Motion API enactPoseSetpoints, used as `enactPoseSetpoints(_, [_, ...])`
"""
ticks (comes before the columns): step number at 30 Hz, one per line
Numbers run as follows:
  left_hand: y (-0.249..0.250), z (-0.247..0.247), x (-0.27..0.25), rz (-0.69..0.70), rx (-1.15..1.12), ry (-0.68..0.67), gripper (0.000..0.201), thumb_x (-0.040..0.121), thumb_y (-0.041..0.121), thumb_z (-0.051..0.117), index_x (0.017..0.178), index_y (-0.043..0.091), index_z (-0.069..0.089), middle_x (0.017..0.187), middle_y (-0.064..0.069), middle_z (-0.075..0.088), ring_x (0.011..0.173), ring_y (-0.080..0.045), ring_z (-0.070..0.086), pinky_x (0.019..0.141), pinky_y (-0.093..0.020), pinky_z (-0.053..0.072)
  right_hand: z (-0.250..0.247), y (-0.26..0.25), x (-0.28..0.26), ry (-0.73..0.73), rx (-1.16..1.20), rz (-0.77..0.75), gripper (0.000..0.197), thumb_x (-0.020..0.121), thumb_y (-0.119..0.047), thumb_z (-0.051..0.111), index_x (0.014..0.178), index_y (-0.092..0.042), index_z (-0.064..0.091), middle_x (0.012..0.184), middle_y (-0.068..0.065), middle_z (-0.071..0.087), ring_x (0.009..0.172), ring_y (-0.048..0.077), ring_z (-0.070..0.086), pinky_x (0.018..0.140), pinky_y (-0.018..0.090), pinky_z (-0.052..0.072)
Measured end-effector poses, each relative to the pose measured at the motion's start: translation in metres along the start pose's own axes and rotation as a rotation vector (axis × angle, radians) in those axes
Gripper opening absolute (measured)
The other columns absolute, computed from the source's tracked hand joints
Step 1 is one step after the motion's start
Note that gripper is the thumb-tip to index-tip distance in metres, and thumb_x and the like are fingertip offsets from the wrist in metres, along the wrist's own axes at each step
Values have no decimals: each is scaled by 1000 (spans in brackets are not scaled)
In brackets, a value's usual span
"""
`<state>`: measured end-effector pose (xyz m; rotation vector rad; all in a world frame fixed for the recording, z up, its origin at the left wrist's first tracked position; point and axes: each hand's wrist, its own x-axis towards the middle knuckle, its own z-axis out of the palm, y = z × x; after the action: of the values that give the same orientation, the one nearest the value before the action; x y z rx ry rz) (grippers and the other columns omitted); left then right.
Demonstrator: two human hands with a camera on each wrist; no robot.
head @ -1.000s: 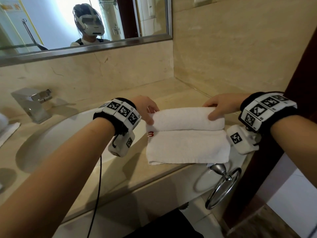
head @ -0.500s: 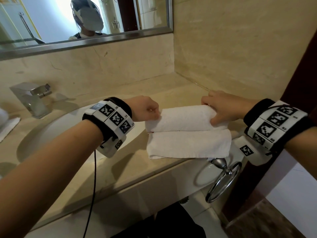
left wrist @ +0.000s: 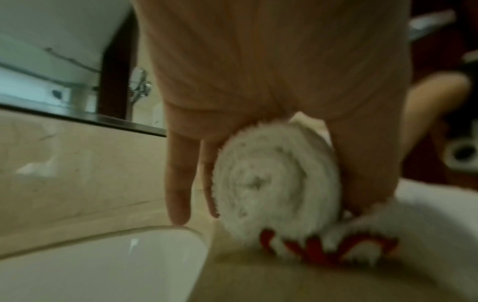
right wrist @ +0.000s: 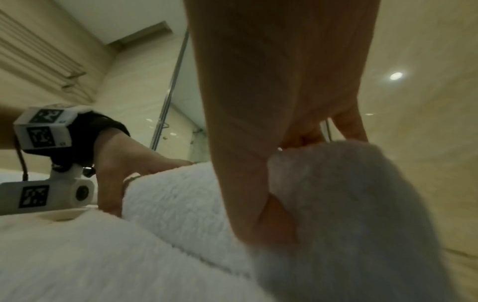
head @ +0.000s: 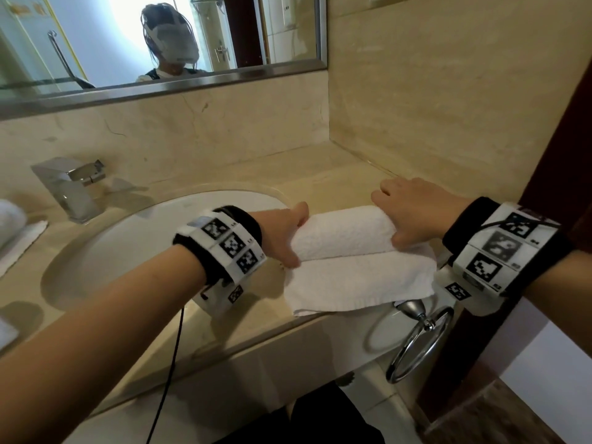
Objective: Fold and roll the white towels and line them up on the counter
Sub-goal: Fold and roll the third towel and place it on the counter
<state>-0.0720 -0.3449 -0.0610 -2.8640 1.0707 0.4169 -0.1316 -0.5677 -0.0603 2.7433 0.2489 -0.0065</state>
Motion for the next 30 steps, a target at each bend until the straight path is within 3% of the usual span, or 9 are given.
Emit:
enactPoseSetpoints(3, [2, 1, 9, -14, 81, -1, 68, 72, 30, 76, 119, 13, 29, 103, -5, 50, 86, -21, 52, 73, -33, 46, -12, -12, 14, -68, 39, -67, 53, 75, -38, 63, 114, -15, 36, 110, 2, 39, 102, 21, 41, 96, 37, 34])
enactPoseSetpoints(7, [1, 1, 17, -27, 200, 35, 72, 71, 33, 76, 121, 14, 29, 114, -7, 48, 84, -23, 53, 69, -33, 43, -18, -33, 37, -185, 522, -142, 54, 78, -37, 67, 106, -20, 24, 92, 5, 53, 73, 18, 51, 61, 30, 44])
enactPoseSetpoints(10, [-6, -5, 23, -65, 236, 106, 71, 69, 35, 77, 120, 16, 31, 116, -4, 48, 91, -23, 55, 70, -34, 44, -13, -41, 52, -121, 560, -150, 52, 83, -27, 66, 109, -16, 23, 89, 12, 56, 65, 19, 48, 53, 28, 38])
enactPoseSetpoints(13, [-13, -7, 35, -339, 147, 141, 74, 69, 39, 75, 123, 16, 31, 124, -5, 43, 112, -26, 51, 85, -37, 44, -16, -41, 64, -58, 565, -131, 61, 85, -24, 63, 130, -13, 22, 91, 7, 50, 68, 21, 48, 55, 28, 36])
enactPoseSetpoints(16, [-26, 2, 41, -603, 110, 3, 77, 79, 48, 63, 134, 10, 27, 135, -12, 39, 125, -28, 42, 101, -35, 36, -17, -39, 72, -62, 549, -144, 70, 88, -23, 60, 143, -16, 18, 110, 3, 45, 83, 22, 50, 64, 29, 36])
enactPoseSetpoints(19, [-40, 3, 36, -555, 18, -62, 92, 81, 55, 60, 144, 4, 18, 143, -16, 36, 131, -30, 39, 106, -37, 34, -12, -39, 73, -45, 532, -169, 63, 87, -24, 60, 141, -15, 27, 135, 6, 38, 103, 24, 50, 77, 25, 35])
enactPoseSetpoints(25, [-53, 3, 35, -529, -69, -274, 103, 75, 59, 64, 148, 14, 8, 151, -6, 28, 139, -26, 28, 114, -42, 24, -8, -41, 74, -2, 513, -160, 60, 86, -23, 60, 136, -10, 30, 133, 8, 36, 109, 26, 48, 86, 32, 42])
enactPoseSetpoints(28, [-41, 7, 33, -523, -8, -244, 92, 84, 48, 61, 148, 9, 8, 152, -11, 24, 140, -28, 26, 114, -38, 24, -7, -42, 72, 31, 504, -165, 57, 85, -22, 62, 132, -10, 33, 129, 8, 40, 109, 25, 46, 90, 35, 43])
enactPoseSetpoints(30, [-29, 9, 27, -493, 77, -136, 70, 93, 42, 50, 146, 5, 23, 149, -13, 31, 138, -28, 30, 111, -37, 23, -7, -42, 68, 48, 503, -172, 55, 83, -22, 62, 130, -11, 34, 127, 7, 40, 109, 22, 43, 90, 36, 43])
